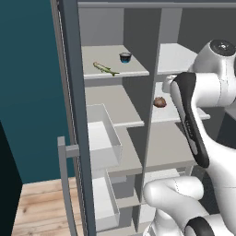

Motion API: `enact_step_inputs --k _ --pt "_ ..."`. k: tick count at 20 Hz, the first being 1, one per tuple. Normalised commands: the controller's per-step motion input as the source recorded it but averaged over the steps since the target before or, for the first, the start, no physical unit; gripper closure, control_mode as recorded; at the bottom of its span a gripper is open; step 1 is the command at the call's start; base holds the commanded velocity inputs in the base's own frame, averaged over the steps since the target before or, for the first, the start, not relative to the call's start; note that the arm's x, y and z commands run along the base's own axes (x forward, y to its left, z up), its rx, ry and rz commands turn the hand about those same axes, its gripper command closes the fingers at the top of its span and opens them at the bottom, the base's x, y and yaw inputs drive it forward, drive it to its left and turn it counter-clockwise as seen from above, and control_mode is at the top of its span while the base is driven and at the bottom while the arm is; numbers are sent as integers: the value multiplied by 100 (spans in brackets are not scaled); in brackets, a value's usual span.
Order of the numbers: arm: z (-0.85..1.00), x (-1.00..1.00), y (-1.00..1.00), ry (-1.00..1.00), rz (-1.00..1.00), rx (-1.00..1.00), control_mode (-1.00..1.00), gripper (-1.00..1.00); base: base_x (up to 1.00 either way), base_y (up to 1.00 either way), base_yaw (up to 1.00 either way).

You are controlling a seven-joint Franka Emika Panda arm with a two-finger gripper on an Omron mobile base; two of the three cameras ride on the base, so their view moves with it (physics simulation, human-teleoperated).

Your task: There's a fish in the fridge that needs to be moved to the freezer for freezing. Pick up the fish from the fridge, place it on any shelf in the freezer, and close the fridge and freezer doors when done.

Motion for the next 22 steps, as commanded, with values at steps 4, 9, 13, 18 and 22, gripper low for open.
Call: enact_step_inputs --k 4,9,13,18,22 --pt "2 -16 -8 -2 0 0 -100 -100 0 0 0" --pt "0 0 0 0 0 0 -100 -100 0 0 0" --pt "-1 -14 2 0 4 -2 -100 -100 0 0 0" --pt "-3 -64 4 -7 13 -4 -100 -100 0 0 0" --pt "-5 -68 0 -14 13 -2 -100 -100 0 0 0"
